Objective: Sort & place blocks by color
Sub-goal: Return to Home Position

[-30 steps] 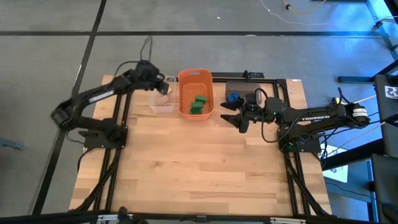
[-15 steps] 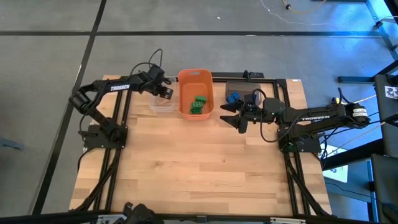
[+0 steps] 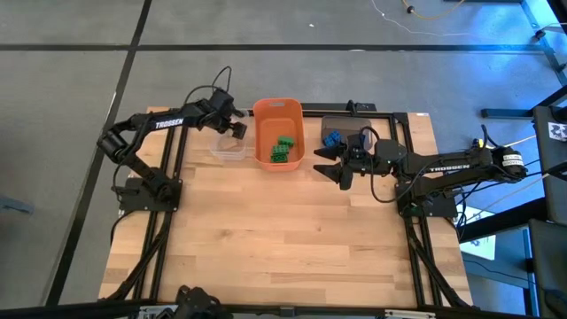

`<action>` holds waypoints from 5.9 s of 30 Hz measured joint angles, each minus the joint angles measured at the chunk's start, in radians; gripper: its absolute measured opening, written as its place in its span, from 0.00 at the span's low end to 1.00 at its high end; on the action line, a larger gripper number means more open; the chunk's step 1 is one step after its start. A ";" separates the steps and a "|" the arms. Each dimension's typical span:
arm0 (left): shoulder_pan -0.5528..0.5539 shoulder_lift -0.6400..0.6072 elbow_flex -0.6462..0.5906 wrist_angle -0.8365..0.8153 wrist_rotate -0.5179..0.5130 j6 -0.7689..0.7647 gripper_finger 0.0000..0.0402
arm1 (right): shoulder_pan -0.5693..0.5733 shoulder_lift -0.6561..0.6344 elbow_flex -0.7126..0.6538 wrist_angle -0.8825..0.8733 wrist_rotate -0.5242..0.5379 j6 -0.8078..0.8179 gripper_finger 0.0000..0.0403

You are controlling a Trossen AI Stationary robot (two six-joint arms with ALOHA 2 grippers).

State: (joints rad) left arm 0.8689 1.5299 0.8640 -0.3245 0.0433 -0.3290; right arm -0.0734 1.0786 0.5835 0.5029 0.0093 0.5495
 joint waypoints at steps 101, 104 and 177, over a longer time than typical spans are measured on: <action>-0.932 -1.522 -0.856 0.380 -0.288 0.006 0.00 | -0.029 -0.303 0.001 -0.255 -0.225 -0.149 0.04; -0.932 -1.522 -0.856 0.380 -0.288 0.006 0.00 | -0.029 -0.395 0.001 -0.359 -0.222 -0.175 0.03; -0.932 -1.522 -0.856 0.378 -0.289 0.007 0.00 | 0.099 -1.042 -0.576 -0.469 0.042 -0.322 0.04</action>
State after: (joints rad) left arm -0.0628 0.0074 0.0078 0.0536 -0.2455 -0.3222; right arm 0.0257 0.0368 0.0074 0.0341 0.0509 0.2272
